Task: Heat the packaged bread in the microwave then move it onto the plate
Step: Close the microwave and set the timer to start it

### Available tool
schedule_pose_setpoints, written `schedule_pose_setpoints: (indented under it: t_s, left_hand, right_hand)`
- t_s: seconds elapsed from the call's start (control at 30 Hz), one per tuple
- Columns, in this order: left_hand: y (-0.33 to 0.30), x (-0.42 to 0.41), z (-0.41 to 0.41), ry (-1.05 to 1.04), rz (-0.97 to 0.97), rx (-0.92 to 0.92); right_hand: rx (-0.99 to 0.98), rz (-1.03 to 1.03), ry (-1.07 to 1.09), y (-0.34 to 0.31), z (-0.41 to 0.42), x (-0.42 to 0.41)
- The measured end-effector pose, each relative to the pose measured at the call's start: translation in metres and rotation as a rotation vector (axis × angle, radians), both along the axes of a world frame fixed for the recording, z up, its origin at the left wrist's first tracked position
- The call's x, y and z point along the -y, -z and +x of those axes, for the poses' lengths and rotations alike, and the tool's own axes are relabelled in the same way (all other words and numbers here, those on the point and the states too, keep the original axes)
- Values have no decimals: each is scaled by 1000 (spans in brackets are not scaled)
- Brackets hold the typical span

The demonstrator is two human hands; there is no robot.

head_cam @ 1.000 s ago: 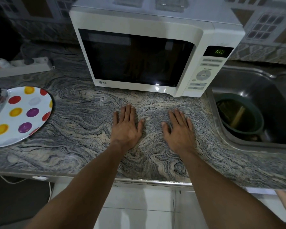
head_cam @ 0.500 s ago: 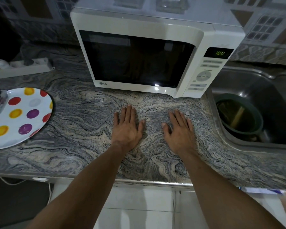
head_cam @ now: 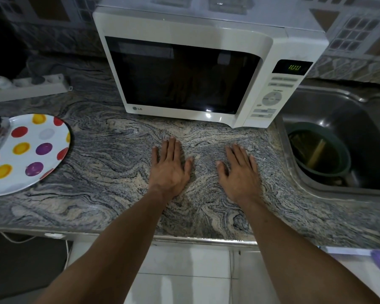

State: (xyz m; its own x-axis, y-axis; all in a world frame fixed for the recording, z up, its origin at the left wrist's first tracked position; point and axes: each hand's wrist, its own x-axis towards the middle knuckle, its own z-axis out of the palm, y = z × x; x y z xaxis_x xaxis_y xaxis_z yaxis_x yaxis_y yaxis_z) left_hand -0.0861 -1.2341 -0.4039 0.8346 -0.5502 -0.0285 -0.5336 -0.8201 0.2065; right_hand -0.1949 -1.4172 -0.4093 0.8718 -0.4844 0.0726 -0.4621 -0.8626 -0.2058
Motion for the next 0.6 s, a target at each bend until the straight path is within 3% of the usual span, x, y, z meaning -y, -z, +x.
schedule_pose_setpoints:
  t_s: [0.6]
  left_hand:
    - [-2, 1, -1, 14, 74, -44]
  right_hand:
    - [-72, 48, -17, -8, -2, -2]
